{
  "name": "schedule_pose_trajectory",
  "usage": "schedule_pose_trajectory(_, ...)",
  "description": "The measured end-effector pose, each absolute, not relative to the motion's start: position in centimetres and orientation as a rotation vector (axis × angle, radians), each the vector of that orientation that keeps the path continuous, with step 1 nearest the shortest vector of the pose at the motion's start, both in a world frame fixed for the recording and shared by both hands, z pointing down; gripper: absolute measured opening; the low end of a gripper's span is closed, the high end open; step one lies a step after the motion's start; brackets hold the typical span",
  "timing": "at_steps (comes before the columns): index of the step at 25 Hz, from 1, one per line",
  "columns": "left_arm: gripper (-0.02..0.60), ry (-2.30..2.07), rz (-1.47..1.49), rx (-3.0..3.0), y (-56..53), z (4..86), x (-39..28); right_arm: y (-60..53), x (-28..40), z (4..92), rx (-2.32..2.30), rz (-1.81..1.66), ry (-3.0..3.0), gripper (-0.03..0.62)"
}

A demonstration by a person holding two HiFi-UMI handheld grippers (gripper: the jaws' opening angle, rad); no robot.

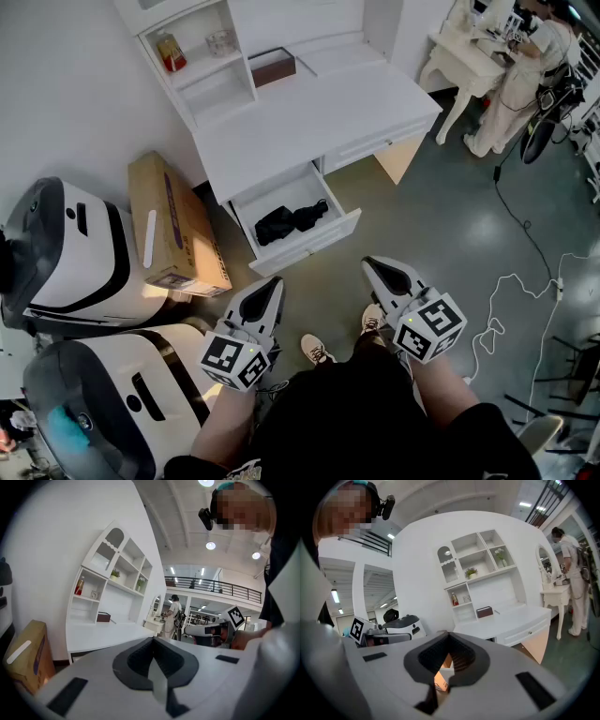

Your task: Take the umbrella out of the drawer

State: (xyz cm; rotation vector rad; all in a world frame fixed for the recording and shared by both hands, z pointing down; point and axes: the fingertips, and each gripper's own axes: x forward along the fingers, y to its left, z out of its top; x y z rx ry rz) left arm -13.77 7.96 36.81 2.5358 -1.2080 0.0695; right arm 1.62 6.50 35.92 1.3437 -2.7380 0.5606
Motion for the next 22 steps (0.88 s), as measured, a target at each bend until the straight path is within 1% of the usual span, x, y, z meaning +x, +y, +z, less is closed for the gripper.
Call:
schedule_pose_trajectory(12, 0.005, -1.207, 0.081, 2.526, 7.9, 37.3, -13.8, 6.2, 1.2, 36.2, 1.314, 0.574, -2.76, 0.003)
schedule_pose_trajectory(22, 0.005, -1.198, 0.102, 2.527, 7.7, 37.8, -12.7, 5.6, 2.5, 36.5, 1.309, 0.583, -2.745, 0.003)
